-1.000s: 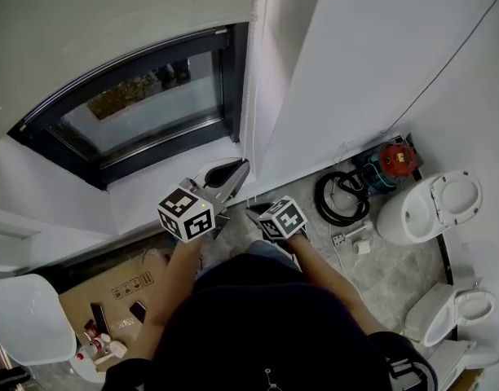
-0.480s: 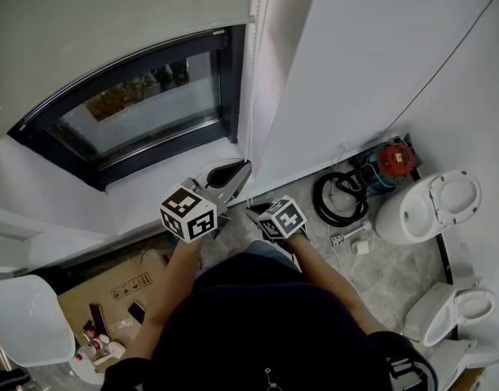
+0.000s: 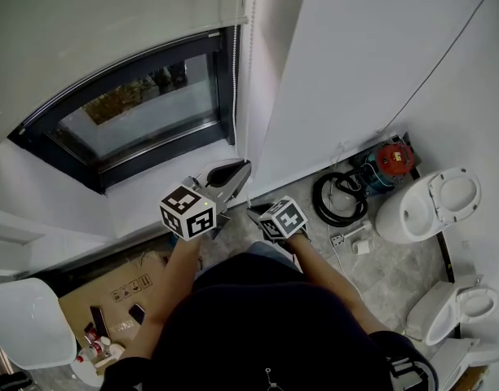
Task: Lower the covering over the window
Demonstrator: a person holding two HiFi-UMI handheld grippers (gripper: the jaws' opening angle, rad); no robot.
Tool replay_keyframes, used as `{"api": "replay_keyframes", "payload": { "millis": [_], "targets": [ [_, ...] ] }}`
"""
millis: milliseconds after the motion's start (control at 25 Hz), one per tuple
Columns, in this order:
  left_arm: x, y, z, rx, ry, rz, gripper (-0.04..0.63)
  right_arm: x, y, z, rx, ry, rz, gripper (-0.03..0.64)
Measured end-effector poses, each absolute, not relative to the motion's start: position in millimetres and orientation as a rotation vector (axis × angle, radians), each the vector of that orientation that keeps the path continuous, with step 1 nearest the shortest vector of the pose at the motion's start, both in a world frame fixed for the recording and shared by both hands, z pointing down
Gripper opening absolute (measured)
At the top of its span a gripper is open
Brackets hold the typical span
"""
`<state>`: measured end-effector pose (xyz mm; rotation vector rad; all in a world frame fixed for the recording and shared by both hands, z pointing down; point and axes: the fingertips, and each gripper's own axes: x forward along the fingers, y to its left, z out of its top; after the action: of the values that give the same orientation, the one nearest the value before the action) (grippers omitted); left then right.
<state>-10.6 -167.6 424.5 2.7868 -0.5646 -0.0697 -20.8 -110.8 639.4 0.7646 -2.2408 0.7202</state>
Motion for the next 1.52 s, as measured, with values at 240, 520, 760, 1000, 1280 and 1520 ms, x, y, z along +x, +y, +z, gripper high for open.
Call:
{"api": "replay_keyframes", "payload": {
  "millis": [240,520,760,1000,1280,1520],
  "targets": [
    [-3,-161,443,2.782,-0.531,0.052,0.011,-19,-111,641,0.766,-2.236,0.712,0.012],
    [-2,-145,506,2.666,-0.510,0.168,0.011,-15,-109,643,0.772,-2.232,0.728,0.012],
    [-2,-148,509,2.638,-0.518,0.138,0.011,-10,-112,637,0.833,-2.249,0.716,0.014],
    [-8,-156,512,2.622,-0.539,0.105,0.011,2,-143,559,0.959,-2.418,0.642,0.107],
    [-4,-159,512,2.620,-0.517,0.099,0.011,4,-167,433,1.095,-2.640,0.372,0.107],
    [-4,-159,512,2.616,-0.509,0.089,0.011,-4,-174,393,1.166,-2.701,0.242,0.107]
  ]
}}
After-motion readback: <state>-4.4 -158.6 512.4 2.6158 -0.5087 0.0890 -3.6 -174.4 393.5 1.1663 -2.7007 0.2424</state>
